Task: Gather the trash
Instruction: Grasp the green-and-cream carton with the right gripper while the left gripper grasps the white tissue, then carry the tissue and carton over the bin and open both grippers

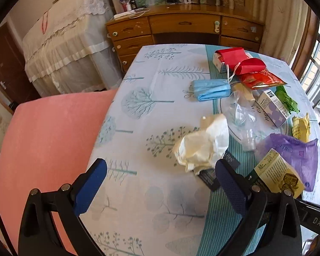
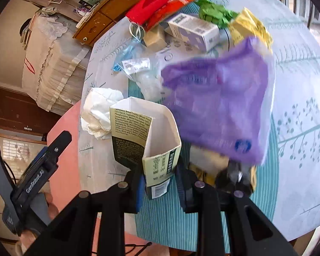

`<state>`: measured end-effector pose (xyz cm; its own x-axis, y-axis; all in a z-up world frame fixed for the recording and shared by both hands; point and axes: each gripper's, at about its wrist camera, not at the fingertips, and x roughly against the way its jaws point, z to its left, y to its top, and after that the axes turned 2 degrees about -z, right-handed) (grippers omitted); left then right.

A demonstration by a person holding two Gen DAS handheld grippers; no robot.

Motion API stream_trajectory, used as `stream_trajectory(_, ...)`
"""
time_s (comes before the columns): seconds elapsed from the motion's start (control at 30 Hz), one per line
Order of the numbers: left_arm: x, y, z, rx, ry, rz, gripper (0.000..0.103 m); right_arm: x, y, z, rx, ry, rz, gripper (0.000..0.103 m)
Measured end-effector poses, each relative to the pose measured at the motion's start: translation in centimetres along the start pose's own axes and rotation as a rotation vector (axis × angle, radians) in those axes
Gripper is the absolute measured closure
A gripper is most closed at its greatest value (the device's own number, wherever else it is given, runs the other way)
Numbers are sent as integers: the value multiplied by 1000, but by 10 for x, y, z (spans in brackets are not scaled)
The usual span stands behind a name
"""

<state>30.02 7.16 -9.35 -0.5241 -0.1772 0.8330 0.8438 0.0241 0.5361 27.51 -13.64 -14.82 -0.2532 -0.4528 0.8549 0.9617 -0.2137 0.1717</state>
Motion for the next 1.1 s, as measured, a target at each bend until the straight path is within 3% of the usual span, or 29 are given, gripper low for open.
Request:
stream_trajectory(0.17, -28, 32, -20, -134, -74, 26, 2, 18, 26, 15, 104, -23, -59, 77)
stream_trajectory(0.37, -62, 41, -45, -254, -163, 123, 5, 20, 41, 10, 144, -41, -45, 77)
stream_trajectory(0.4, -67, 39, -49, -267, -166, 133, 12, 18, 41, 9, 141, -42, -38, 77)
stream_trajectory(0.47, -77, 37, -56, -287, -192, 194, 63, 15, 44, 7, 135, -45, -21, 77)
stream_trajectory(0.57, -80, 32, -52, -210, -221, 224, 77, 12, 43, 4, 135, -49, -1, 77)
stream_trajectory(0.73, -54, 23, -28, -69, -263, 188, 78, 19, 37, 10, 173, -53, -7, 77)
stream_trajectory(0.93, 11, 0, 13, 117, -301, 88, 79, 37, 20, 26, 232, -71, -39, 77)
stream_trajectory(1.1, 65, -39, 27, 145, -297, 10, 78, 57, -8, 46, 290, -91, -70, 77)
